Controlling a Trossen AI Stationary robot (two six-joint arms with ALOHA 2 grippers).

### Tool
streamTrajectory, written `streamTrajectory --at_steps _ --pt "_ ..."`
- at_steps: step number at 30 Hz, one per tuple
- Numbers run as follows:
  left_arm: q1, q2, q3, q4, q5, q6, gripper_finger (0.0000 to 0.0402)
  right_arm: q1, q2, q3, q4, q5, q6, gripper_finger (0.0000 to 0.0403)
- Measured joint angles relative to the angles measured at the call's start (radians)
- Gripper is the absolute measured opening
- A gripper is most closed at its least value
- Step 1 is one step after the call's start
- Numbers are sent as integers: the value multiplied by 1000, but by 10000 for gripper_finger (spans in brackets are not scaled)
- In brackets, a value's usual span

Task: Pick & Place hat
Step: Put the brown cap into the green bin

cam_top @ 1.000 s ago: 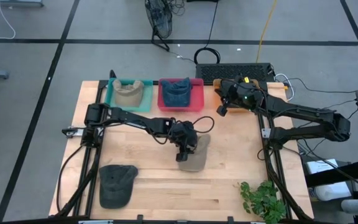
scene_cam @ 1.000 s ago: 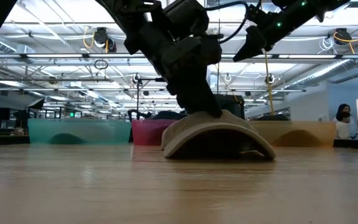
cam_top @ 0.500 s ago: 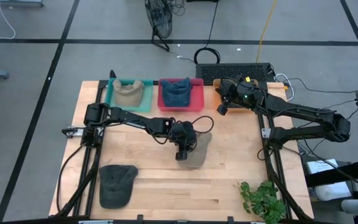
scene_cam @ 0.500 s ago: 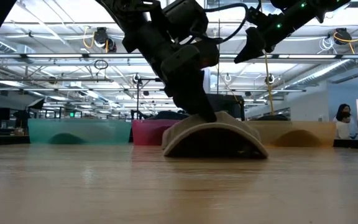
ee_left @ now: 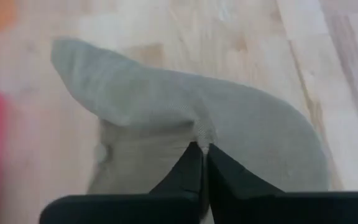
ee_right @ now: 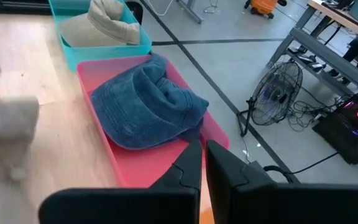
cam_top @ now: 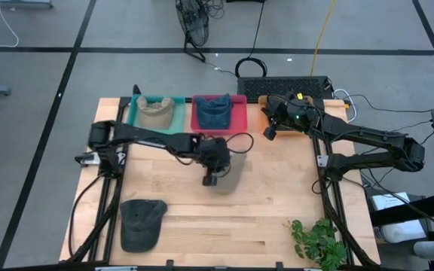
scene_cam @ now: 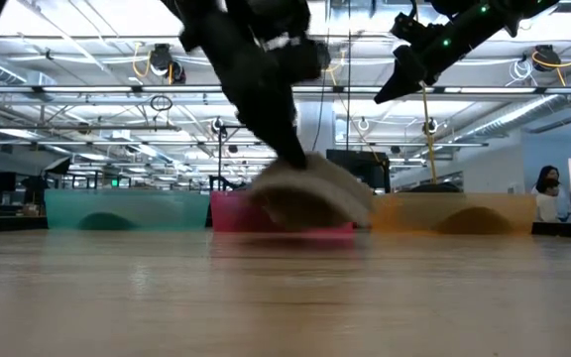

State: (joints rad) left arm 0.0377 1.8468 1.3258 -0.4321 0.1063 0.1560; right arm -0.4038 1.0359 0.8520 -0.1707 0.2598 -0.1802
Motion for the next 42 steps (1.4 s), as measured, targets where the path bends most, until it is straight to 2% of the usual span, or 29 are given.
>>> streamTrajectory --at_steps 6,10,15,21,25,28,31,37,42 --pt "-29 -162 0 -174 -154 -29 9 0 0 -28 35 0 0 0" --pt "-62 -258 -46 -236 -264 -61 8 -2 0 -45 40 2 1 0" --pt "-70 -384 -118 -285 -281 -49 6 -1 -2 -48 44 1 26 0" --pt "30 -560 -121 -521 -217 -28 9 0 -22 -48 51 -1 21 0" --pt "137 -661 -121 -645 -192 35 6 0 -34 -48 48 -2 22 0" --pt "235 -697 -121 -700 -124 80 10 0 -34 -48 47 -3 22 0" --pt "333 -697 -121 -756 -49 107 6 1 -34 -48 47 -3 22 0" --pt "508 -649 -121 -748 -27 202 12 5 -34 -48 56 -2 21 0" --pt "640 -573 -121 -764 161 335 6 6 -34 -48 78 -3 14 0"
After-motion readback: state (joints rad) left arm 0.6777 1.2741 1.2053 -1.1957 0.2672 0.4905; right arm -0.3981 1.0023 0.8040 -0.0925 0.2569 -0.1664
